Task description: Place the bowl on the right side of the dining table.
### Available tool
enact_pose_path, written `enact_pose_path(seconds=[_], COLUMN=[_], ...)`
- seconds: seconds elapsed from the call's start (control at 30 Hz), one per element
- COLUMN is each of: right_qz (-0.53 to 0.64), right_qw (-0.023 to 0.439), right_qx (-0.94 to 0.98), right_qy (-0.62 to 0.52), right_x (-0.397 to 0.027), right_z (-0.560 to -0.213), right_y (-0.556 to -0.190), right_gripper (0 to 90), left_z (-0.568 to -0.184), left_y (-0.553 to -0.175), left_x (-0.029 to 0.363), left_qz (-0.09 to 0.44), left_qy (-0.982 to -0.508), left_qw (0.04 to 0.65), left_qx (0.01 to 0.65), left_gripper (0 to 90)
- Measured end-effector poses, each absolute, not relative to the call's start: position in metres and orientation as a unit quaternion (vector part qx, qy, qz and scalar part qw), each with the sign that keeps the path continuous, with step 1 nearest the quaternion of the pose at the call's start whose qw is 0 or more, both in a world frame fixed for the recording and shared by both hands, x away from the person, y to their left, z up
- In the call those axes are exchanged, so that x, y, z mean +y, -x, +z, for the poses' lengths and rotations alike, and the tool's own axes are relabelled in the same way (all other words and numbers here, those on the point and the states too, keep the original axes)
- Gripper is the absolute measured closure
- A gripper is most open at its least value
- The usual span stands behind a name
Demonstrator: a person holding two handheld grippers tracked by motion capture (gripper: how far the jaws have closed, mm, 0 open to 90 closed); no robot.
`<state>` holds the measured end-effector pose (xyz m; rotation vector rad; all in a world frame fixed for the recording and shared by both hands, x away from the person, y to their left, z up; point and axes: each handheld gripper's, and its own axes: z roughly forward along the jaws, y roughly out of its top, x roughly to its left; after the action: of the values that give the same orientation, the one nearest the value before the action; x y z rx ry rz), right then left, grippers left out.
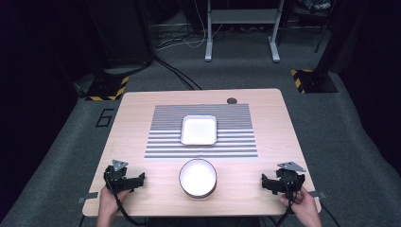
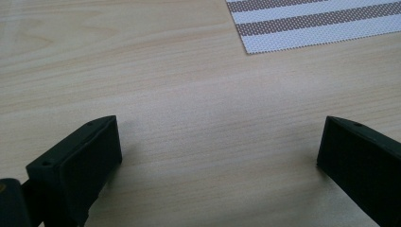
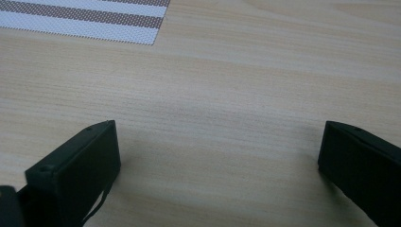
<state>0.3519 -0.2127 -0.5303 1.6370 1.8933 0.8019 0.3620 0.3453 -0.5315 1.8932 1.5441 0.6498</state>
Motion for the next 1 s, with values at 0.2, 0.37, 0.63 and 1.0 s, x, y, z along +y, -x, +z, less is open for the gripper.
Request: enact_pose_path(seconds=[0.2, 0.37, 0.63, 1.0], right_qz=[0.299, 0.311, 0.303, 0.319], right_qw=[0.248, 0.245, 0.244, 0.238], right_qx=[0.712, 0.727, 0.743, 0.761], right_qy=[-0.585, -0.561, -0.545, -0.512], right_x=[-0.212, -0.215, -0.205, -0.189], right_z=[-0.530, -0.528, -0.522, -0.503], right_y=[-0.355, -0.347, -0.339, -0.328], right_gripper=[0.0, 10.1, 4.0, 2.7], left_z=[-0.531, -0.529, -0.517, -0.504], left_y=[-0.358, -0.355, -0.349, -0.338], left_x=[0.342, 0.337, 0.326, 0.315], left_qz=[0.244, 0.238, 0.231, 0.222], left_qy=[-0.717, -0.719, -0.725, -0.742], left_qw=[0.300, 0.311, 0.339, 0.345], left_qx=[0.580, 0.574, 0.553, 0.530], left_gripper=[0.2, 0.1, 0.0, 0.0])
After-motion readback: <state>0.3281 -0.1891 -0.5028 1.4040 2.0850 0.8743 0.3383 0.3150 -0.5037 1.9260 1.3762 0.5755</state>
